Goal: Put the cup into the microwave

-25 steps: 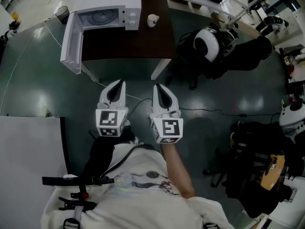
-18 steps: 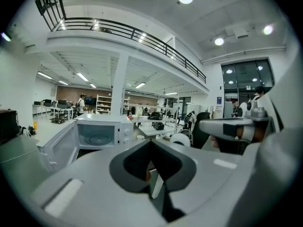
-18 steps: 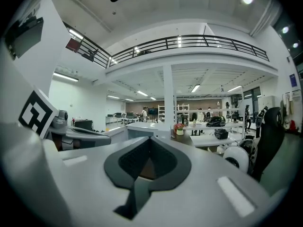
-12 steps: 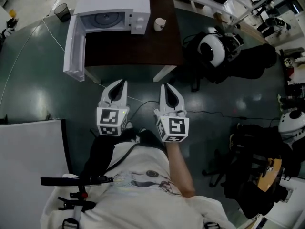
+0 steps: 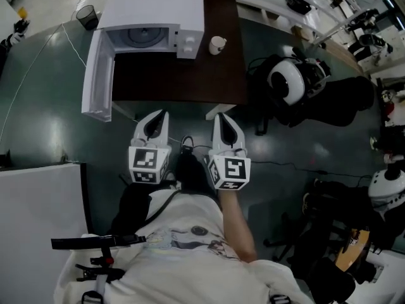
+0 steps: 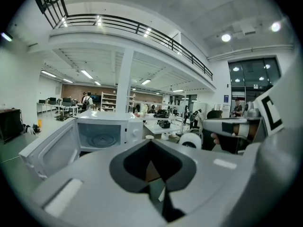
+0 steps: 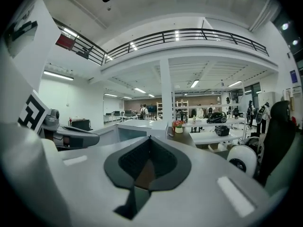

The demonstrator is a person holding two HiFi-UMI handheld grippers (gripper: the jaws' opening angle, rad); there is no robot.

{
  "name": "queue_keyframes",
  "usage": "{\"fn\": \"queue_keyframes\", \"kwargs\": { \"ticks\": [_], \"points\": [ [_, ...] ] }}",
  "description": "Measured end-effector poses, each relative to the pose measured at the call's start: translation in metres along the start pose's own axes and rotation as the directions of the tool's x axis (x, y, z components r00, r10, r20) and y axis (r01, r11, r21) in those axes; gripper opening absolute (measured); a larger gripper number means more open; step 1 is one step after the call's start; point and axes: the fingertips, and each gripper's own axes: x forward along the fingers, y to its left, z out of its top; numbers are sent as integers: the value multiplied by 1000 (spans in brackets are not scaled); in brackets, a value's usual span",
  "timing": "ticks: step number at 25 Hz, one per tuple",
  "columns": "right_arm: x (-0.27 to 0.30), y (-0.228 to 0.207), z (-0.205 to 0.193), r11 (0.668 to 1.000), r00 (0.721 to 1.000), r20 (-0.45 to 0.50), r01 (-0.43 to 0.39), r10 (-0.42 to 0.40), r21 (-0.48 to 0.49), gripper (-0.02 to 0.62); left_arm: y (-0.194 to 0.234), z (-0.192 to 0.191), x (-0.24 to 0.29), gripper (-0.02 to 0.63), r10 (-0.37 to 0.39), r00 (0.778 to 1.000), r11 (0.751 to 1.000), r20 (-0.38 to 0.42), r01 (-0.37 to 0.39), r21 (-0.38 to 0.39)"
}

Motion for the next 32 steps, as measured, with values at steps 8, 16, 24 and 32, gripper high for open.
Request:
{"fn": "queue_keyframes", "kwargs": {
  "ticks": [8,16,24,32],
  "points": [
    [79,-30,20,997,996,25,-82,81,14,2,16,27,79,-1,40,999,999,9,-40,16],
    [133,-69,11,990,991,-27,-129,130,56,2,11,28,151,0,32,998,999,-51,-30,41],
    [162,-83,7,981,982,-76,-164,172,105,2,15,25,178,0,39,992,999,-118,-39,3],
    [204,-93,-49,984,963,-220,-131,155,121,2,36,-22,217,0,19,960,998,-280,-34,-49]
  ]
}}
